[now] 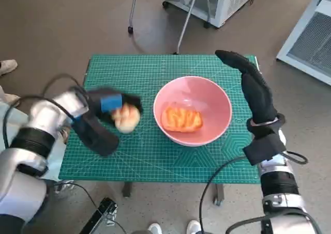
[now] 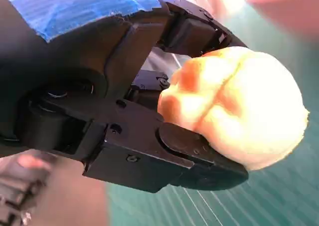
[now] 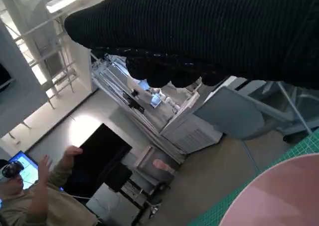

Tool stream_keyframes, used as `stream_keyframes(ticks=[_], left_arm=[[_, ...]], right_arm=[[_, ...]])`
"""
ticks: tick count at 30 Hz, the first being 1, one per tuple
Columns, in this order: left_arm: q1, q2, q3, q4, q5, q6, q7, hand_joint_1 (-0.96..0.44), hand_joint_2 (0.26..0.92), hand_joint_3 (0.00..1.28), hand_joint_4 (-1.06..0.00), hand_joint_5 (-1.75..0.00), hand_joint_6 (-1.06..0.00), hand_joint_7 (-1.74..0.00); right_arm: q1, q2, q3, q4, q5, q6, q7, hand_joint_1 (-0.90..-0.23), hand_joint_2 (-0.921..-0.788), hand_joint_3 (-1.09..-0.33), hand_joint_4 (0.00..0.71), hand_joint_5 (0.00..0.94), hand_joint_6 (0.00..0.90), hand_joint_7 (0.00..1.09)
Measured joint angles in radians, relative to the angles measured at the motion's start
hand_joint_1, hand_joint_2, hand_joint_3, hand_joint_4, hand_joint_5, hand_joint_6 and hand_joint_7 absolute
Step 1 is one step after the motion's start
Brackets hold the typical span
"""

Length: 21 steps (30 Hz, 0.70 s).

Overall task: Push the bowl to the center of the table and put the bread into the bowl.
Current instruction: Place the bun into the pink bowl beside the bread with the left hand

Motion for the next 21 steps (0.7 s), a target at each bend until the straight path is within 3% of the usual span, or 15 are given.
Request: stream_keyframes(ticks=[1, 6, 14, 21], left_arm=[[-0.020, 0.004, 0.013, -0.010, -0.010, 0.003, -0.006, 0.00, 0.910, 0.06, -0.63, -1.28, -0.77, -0.96], [-0.116, 0.011, 0.071, -0.052, -0.044, 0.009, -0.030, 0.00, 0.919, 0.05, -0.67, -1.04, -0.70, -1.22], [-0.170, -0.058, 0.122, -0.066, -0.140, -0.014, -0.071, 0.00, 0.921, 0.11, -0.60, -1.07, -0.64, -1.32], [-0.166, -0.152, 0.095, -0.024, -0.130, -0.040, -0.026, 0.00, 0.921, 0.14, -0.56, -1.12, -0.61, -1.35]], right_arm=[[-0.001, 0.000, 0.000, 0.001, 0.000, 0.001, 0.000, -0.626, -0.921, -0.714, 0.267, 0.000, -0.001, 0.60], [-0.006, 0.002, 0.000, 0.006, 0.001, 0.002, 0.003, -0.618, -0.921, -0.713, 0.269, 0.001, -0.001, 0.60], [-0.015, 0.006, 0.002, 0.012, 0.003, 0.002, 0.004, -0.630, -0.921, -0.707, 0.272, 0.003, -0.001, 0.60], [-0.021, 0.008, 0.004, 0.017, 0.000, 0.003, 0.003, -0.642, -0.921, -0.705, 0.275, 0.003, -0.001, 0.60]])
